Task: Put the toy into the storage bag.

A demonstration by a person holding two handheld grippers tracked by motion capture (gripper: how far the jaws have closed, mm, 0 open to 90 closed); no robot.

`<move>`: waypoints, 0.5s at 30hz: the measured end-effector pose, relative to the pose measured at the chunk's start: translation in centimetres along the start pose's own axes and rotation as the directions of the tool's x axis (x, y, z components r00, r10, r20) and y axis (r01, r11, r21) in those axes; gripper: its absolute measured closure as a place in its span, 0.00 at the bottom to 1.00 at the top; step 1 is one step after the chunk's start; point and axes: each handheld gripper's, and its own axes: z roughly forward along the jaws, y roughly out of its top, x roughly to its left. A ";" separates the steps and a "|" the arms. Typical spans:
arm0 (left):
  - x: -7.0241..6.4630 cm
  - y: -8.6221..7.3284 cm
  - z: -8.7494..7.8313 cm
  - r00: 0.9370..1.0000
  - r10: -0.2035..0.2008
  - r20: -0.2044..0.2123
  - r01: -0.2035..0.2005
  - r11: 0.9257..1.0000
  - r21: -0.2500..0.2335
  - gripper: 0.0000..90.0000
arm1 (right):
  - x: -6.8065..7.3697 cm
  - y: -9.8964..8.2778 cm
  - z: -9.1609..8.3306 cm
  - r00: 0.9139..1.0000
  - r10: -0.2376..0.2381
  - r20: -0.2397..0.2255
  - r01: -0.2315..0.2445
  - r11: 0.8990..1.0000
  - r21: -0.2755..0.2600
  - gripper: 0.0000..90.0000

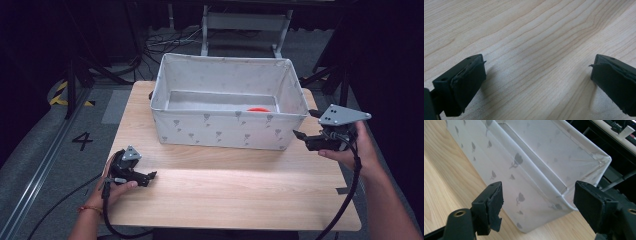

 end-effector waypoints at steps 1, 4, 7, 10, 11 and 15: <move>0.0 0.0 0.0 1.000 -0.001 0.001 0.001 1.000 0.000 0.00 | 0.1 -0.2 -0.1 1.000 -0.003 0.001 0.003 1.000 0.007 0.27; 0.0 0.0 0.0 1.000 -0.002 0.001 0.002 1.000 0.000 0.00 | 0.5 -0.9 -0.3 1.000 -0.008 0.005 0.007 1.000 0.002 0.27; 0.0 0.0 0.0 1.000 -0.002 0.001 0.002 1.000 0.000 0.00 | 0.9 -1.7 -0.4 1.000 -0.005 0.010 0.005 1.000 0.010 0.27; 0.0 0.0 0.0 1.000 -0.002 0.001 0.002 1.000 0.000 0.00 | 1.4 -2.6 -0.3 1.000 -0.025 0.016 0.025 0.999 0.027 0.27; 0.0 0.0 0.0 1.000 -0.001 0.000 0.001 1.000 0.000 0.00 | 1.4 -2.6 -0.3 1.000 -0.025 0.016 0.025 0.999 0.027 0.27; 0.0 0.0 0.0 1.000 0.000 -0.002 0.000 1.000 0.000 0.00 | 2.0 -4.1 -0.3 1.000 -0.026 0.008 0.025 0.999 0.036 0.27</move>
